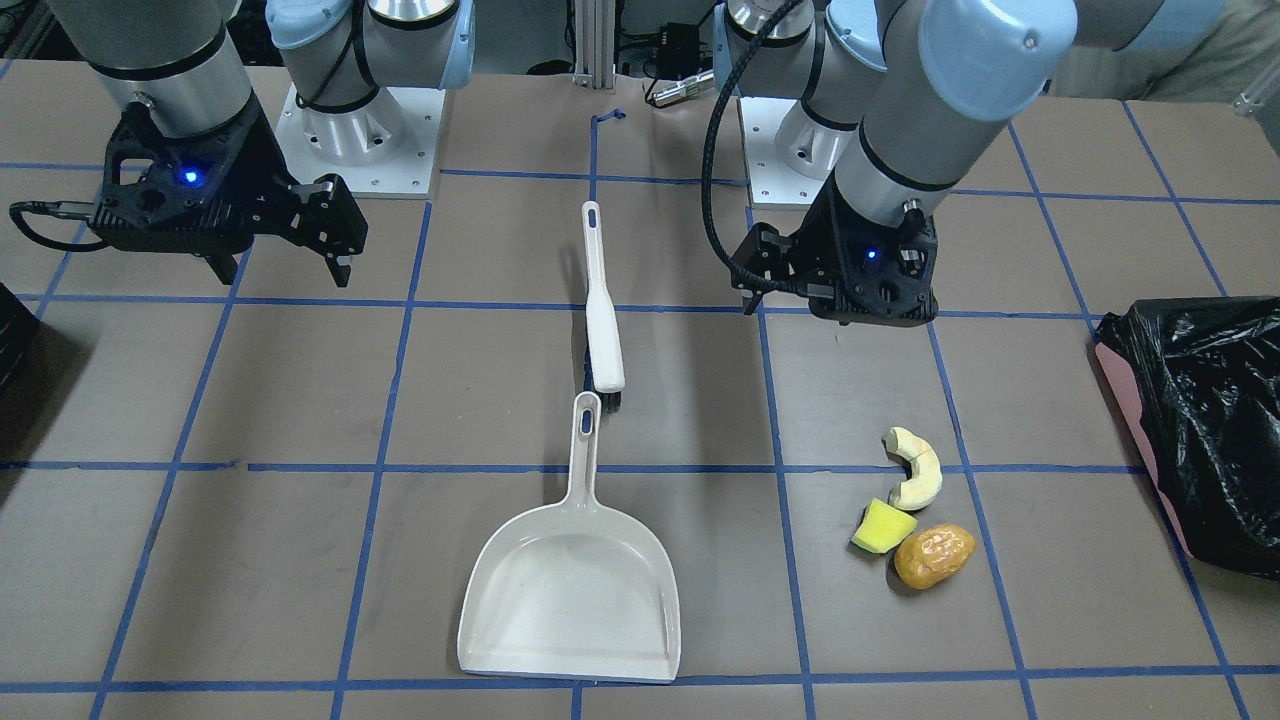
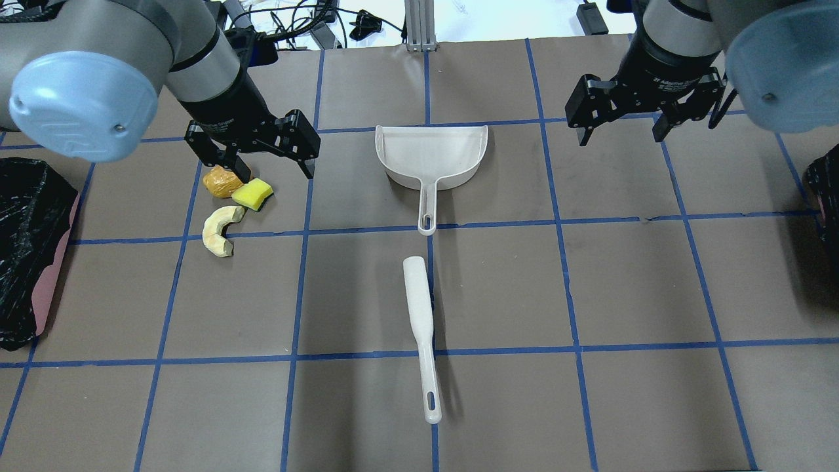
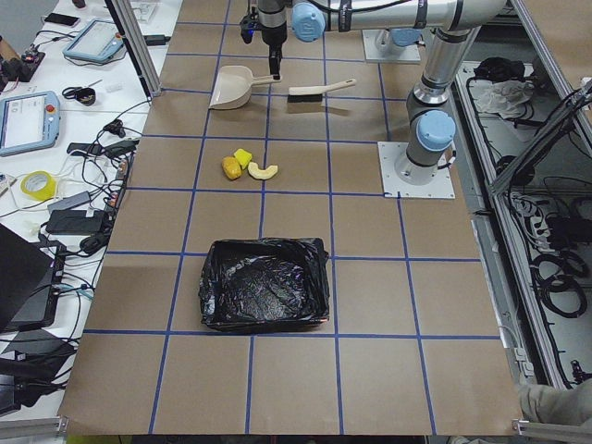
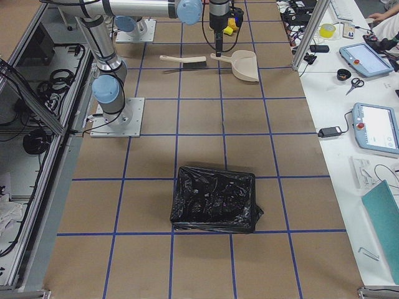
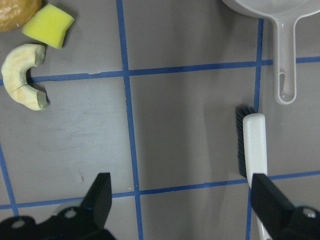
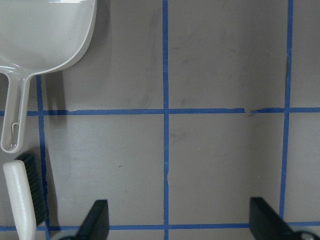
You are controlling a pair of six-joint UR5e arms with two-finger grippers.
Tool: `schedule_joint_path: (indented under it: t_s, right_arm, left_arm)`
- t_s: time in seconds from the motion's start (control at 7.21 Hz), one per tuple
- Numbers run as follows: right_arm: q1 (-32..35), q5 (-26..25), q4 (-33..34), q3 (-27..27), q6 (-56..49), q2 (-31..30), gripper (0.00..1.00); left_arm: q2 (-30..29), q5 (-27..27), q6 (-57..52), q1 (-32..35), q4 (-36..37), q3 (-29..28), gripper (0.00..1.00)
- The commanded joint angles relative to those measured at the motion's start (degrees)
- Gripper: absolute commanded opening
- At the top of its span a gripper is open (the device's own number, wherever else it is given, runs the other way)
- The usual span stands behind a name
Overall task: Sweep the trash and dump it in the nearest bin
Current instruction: 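Move both grippers toward the white dustpan and brush handles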
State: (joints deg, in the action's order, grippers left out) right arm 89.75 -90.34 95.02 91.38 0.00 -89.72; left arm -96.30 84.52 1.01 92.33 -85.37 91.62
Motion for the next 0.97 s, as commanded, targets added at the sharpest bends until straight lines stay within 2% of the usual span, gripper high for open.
schedule_joint_path:
  t_s: [0.0, 0.28, 0.42, 0.56, 0.83]
  right_arm:
    - [0.3, 0.2, 0.3, 0.2, 0.7, -0.3, 1.00]
    - [0.7, 0.4, 0.0, 1.2, 0.8, -0.6, 1.00]
    - [1.0, 0.6, 0.2, 4.4, 0.7, -1.6, 1.00]
    - [2.3, 2.9, 0.9, 8.5, 1.0, -3.1, 1.00]
    - [5.8, 3.2, 4.5, 16.7, 5.9, -6.9, 0.99]
  left_arm:
    - [-4.5, 2.5, 1.9, 0.0, 13.5, 0.2, 1.00]
    - [-11.5, 2.8, 2.2, 0.0, 24.2, -0.8, 1.00]
    - [-14.6, 3.3, 2.2, 0.2, 29.0, -1.8, 1.00]
    - [-17.1, 4.1, 3.3, 0.9, 29.5, -4.8, 1.00]
    - [-24.3, 3.8, 11.5, 5.0, 29.3, -14.7, 1.00]
